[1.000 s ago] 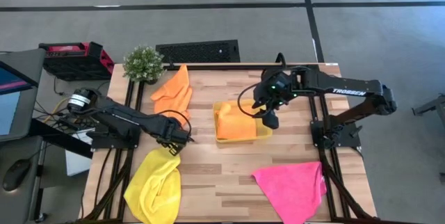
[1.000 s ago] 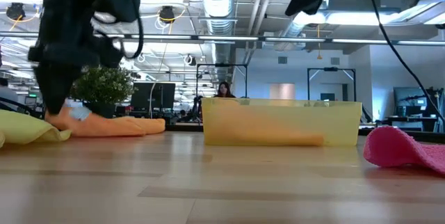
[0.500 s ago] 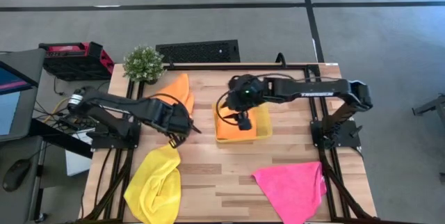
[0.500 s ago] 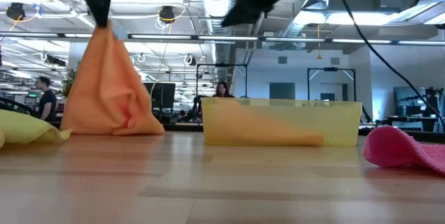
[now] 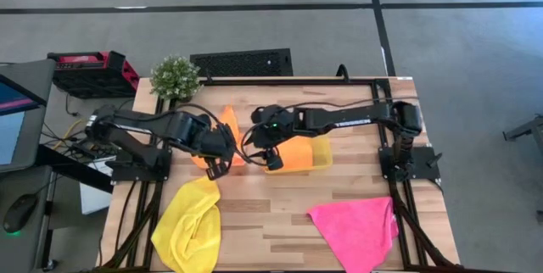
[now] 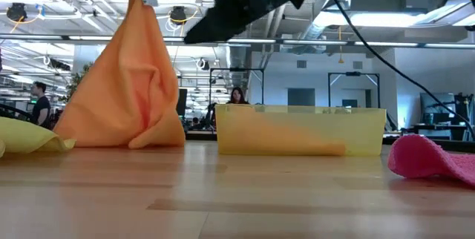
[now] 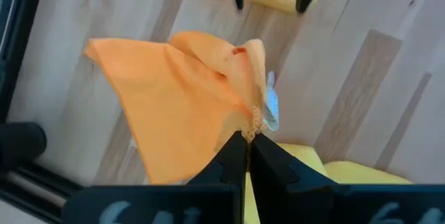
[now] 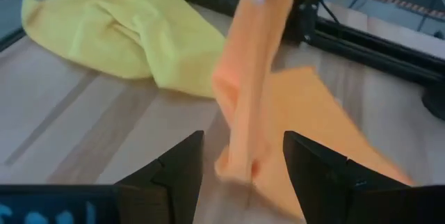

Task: Fold microfiber towels
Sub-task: Fold the orange microfiber towel

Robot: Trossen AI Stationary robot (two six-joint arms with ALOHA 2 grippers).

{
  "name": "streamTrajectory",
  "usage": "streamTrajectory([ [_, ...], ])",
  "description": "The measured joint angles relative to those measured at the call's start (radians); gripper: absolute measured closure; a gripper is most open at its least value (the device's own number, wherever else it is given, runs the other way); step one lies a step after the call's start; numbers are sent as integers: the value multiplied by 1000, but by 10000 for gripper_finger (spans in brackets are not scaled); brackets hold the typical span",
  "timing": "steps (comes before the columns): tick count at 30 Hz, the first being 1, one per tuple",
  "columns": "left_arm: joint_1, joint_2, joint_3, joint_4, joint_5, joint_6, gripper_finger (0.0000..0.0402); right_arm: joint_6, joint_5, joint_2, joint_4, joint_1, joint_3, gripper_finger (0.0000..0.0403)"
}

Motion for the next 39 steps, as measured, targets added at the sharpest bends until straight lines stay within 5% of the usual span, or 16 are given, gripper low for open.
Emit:
streamTrajectory([
  [14,3,48,16,9,-47,46,401,0,-42,109,5,17,142,182],
  [39,4,44,422,-73,-289,68,401,28,-93,110,-90,29,143,262],
])
